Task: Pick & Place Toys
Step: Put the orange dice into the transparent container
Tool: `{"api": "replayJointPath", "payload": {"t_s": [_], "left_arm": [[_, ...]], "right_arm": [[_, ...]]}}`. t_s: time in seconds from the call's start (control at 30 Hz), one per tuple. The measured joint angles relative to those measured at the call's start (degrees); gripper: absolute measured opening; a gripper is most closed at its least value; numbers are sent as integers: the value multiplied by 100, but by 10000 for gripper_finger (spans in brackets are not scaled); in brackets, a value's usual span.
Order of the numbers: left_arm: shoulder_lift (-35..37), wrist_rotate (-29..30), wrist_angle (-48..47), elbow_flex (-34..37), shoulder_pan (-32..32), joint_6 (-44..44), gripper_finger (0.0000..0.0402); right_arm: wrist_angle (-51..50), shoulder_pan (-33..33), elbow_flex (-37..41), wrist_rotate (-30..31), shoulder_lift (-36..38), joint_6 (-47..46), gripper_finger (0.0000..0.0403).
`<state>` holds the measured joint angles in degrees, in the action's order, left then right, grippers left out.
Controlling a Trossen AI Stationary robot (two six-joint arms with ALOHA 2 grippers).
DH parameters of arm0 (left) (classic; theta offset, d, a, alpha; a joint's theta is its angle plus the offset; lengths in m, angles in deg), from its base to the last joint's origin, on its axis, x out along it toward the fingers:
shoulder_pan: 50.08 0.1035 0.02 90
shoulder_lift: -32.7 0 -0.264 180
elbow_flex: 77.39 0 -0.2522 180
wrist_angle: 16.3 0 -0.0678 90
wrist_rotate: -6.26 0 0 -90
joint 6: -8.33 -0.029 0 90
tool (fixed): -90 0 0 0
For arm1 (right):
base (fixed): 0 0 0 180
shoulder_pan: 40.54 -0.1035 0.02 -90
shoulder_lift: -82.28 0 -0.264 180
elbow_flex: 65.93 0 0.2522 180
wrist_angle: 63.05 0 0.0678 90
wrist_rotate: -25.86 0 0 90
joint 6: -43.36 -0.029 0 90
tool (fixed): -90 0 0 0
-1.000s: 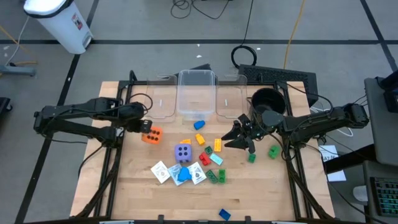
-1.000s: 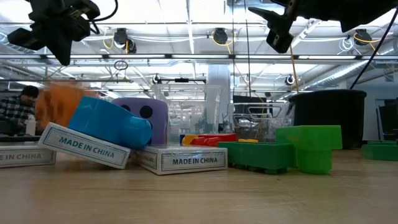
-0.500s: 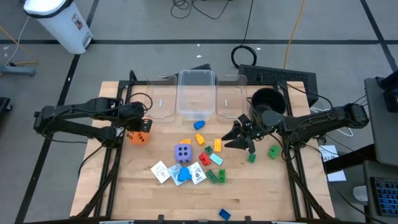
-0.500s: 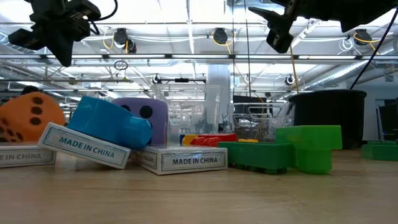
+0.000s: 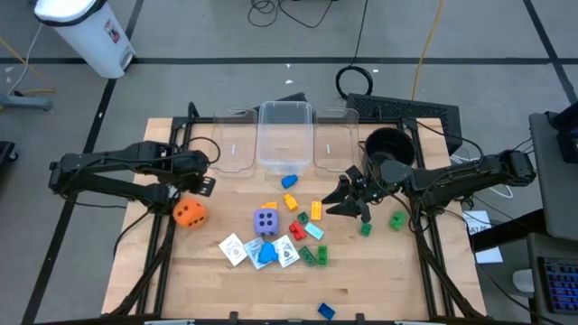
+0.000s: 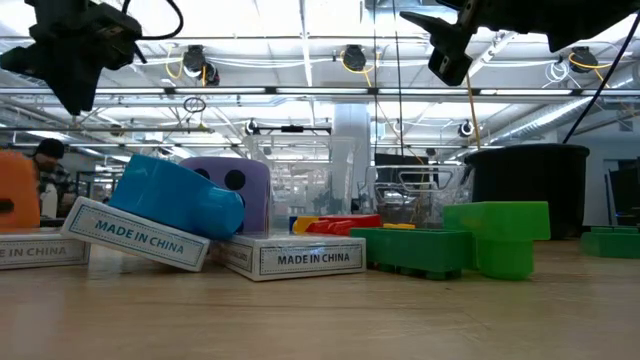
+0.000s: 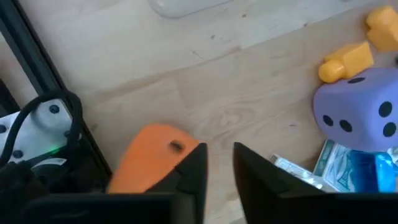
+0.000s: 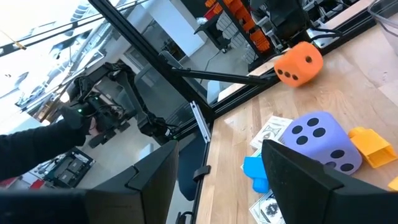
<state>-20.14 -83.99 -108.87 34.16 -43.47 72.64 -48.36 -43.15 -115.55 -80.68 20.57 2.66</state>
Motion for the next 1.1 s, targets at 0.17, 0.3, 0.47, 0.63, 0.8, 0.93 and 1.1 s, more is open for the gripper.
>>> {"api": "replayJointPath", "payload": {"t_s": [0.17,0.3,0.47,0.63,0.8,0.93,1.1], "left_arm": [[0,-16,-46,0,1,-550,176],[0,-150,-78,0,7,-1108,249],[-2,-603,-234,0,3,-2078,336],[-2,-526,-716,0,2,-2940,394],[-2,-423,-901,0,3,-3610,374],[-2,-427,-910,0,4,-3848,355],[-2,-425,-926,0,7,-4160,341]], "right_arm": [[0,-1,0,138,0,111,226],[1,0,0,455,0,130,226],[0,59,0,756,0,152,226],[2,319,0,779,0,90,226],[-12,580,0,779,0,89,226],[-114,738,0,850,0,78,226],[-170,900,0,1078,0,-193,226]]}}
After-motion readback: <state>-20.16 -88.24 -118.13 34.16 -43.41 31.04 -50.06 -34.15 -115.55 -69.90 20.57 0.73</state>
